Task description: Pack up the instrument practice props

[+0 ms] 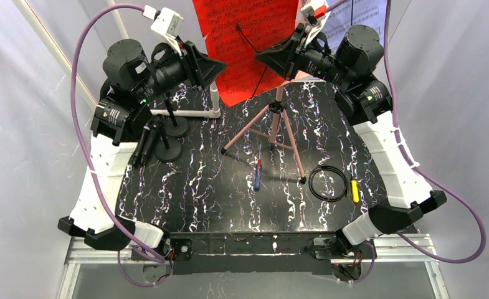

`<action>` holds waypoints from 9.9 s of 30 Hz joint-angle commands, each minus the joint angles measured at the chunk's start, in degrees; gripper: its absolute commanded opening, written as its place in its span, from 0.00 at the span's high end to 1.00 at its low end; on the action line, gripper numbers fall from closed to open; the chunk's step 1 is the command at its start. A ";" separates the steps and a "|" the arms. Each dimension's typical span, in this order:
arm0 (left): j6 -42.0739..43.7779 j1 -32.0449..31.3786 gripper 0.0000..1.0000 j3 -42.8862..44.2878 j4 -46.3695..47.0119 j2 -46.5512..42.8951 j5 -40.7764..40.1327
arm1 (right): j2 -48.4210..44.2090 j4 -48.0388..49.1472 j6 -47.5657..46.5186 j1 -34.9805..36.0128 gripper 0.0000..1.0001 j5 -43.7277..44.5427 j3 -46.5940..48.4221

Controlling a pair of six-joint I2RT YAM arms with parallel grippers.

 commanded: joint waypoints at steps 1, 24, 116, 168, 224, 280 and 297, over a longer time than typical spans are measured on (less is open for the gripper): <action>0.16 -0.32 0.66 0.97 0.32 -2.54 -0.03 | -0.71 0.82 -0.64 0.38 0.88 0.76 1.73; -1.55 -0.32 0.75 0.14 2.00 -2.07 0.72 | -1.42 2.05 -0.04 0.58 0.99 -0.96 1.17; 1.78 -0.32 0.95 -6.82 1.65 -12.61 -10.56 | -4.18 5.74 -0.79 0.65 0.99 1.04 -4.94; 5.07 -0.32 1.00 -10.77 -5.74 -20.50 -26.47 | -4.32 5.18 -1.64 0.62 0.99 3.12 -5.46; -39.66 1.67 1.00 -64.11 -31.88 -41.99 -46.92 | -33.92 0.36 -6.54 0.64 0.01 16.52 -29.22; -38.46 39.92 0.83 -81.76 -19.63 -35.91 -48.69 | -56.24 -10.28 -13.46 3.79 0.01 27.86 -48.79; -32.94 43.05 0.13 -76.99 -22.29 -37.30 -50.02 | -52.96 -14.43 -12.23 3.80 0.01 30.18 -48.00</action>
